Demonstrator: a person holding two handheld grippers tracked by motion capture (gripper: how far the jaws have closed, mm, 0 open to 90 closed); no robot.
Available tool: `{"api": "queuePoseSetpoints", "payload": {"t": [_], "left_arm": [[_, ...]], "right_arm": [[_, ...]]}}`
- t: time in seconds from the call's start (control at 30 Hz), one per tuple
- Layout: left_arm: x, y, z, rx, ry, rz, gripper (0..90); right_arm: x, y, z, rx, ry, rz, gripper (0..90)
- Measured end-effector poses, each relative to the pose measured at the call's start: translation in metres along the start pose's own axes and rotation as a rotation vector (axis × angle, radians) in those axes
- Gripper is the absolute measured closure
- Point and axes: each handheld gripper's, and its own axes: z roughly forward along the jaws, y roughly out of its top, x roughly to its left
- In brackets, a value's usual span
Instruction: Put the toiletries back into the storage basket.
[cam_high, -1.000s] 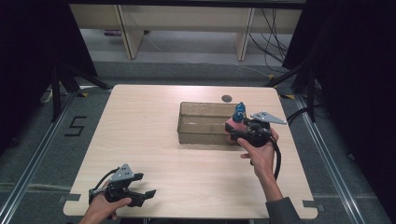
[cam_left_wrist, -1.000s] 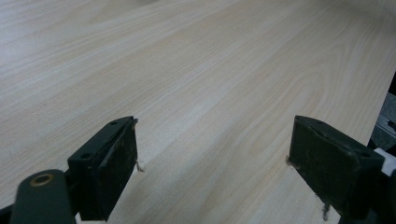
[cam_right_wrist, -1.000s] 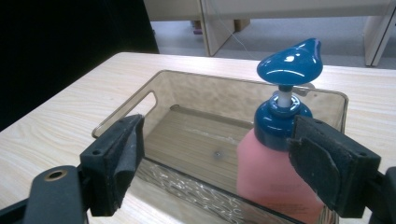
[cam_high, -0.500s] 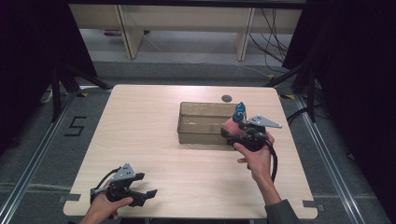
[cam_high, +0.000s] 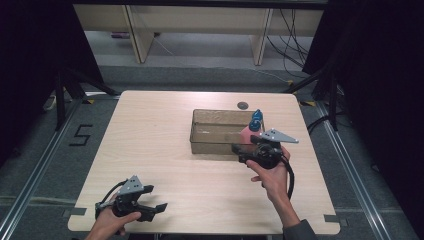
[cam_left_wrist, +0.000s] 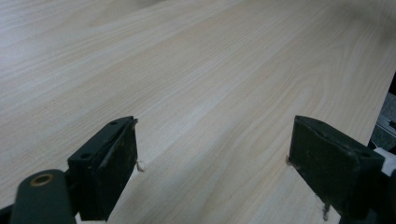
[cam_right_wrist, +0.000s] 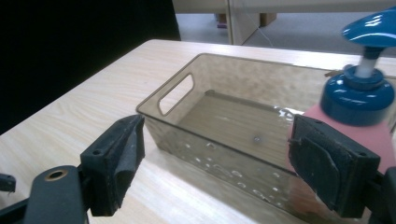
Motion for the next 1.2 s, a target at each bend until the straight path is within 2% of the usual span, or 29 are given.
{"api": "queuePoseSetpoints", "payload": {"t": [0.07, 0.1, 0.17, 0.23, 0.27, 0.33, 0.43, 0.53, 0.57, 0.63, 0.67, 0.7, 0.93, 1.0, 1.07, 1.1, 1.13, 1.17, 1.2], "left_arm": [[0.001, 0.000, -0.002, 0.000, 0.004, -0.003, 14.9], [0.001, 0.001, -0.003, -0.007, 0.002, -0.003, 14.9], [0.001, 0.001, -0.002, -0.024, 0.002, -0.004, 14.9], [0.001, 0.001, -0.003, -0.006, 0.002, -0.004, 14.9], [0.001, 0.001, -0.003, -0.008, 0.003, -0.004, 14.8], [0.001, 0.001, -0.003, -0.013, 0.002, -0.006, 14.9], [0.001, 0.001, -0.003, -0.010, 0.007, 0.002, 14.9], [0.001, 0.000, -0.003, -0.029, 0.010, -0.015, 14.9], [0.000, 0.000, -0.002, -0.036, 0.010, -0.020, 14.9], [0.001, 0.000, -0.002, -0.035, 0.011, -0.021, 14.8], [0.001, 0.000, -0.002, -0.035, 0.011, -0.021, 14.8], [0.000, 0.000, -0.002, -0.036, 0.011, -0.021, 14.8], [0.000, 0.001, -0.003, -0.037, 0.015, -0.024, 14.8], [0.000, 0.001, -0.003, -0.031, 0.014, -0.021, 14.8], [0.000, 0.001, -0.003, -0.031, 0.015, -0.018, 14.8], [0.000, 0.001, -0.003, -0.030, 0.014, -0.017, 14.8], [0.002, 0.002, -0.005, -0.001, 0.027, 0.014, 14.8], [0.001, 0.002, -0.004, -0.019, 0.009, -0.009, 14.8], [0.000, 0.001, -0.004, -0.022, 0.014, -0.017, 14.8]], "right_arm": [[0.002, -0.001, 0.001, -0.003, 0.004, -0.020, 19.2], [0.006, -0.003, 0.000, 0.015, 0.010, -0.018, 19.3], [0.008, -0.003, 0.000, 0.016, 0.014, -0.018, 19.3], [0.013, -0.006, 0.000, 0.017, 0.029, -0.005, 19.2], [0.013, -0.007, 0.001, 0.011, 0.027, -0.037, 19.2], [0.018, -0.009, 0.001, 0.026, 0.041, -0.018, 19.2], [0.022, -0.013, 0.002, 0.039, 0.048, -0.029, 19.2], [0.027, -0.017, 0.003, 0.046, 0.066, -0.020, 19.2], [0.027, -0.018, 0.003, 0.037, 0.067, -0.044, 19.2], [0.031, -0.021, 0.002, 0.046, 0.065, -0.021, 19.2], [0.030, -0.023, 0.003, 0.042, 0.075, -0.046, 19.2], [0.032, -0.024, 0.002, 0.049, 0.083, -0.019, 19.2], [0.037, -0.037, 0.001, 0.064, 0.096, -0.020, 19.2], [0.038, -0.041, 0.000, 0.074, 0.091, -0.030, 19.2], [0.041, -0.045, 0.001, 0.084, 0.100, -0.013, 19.2], [0.040, -0.047, 0.001, 0.083, 0.100, -0.032, 19.1], [0.042, -0.049, 0.001, 0.089, 0.107, -0.012, 19.0], [0.043, -0.051, 0.002, 0.092, 0.115, -0.016, 18.9], [0.044, -0.054, 0.002, 0.092, 0.116, -0.022, 18.7]]}}
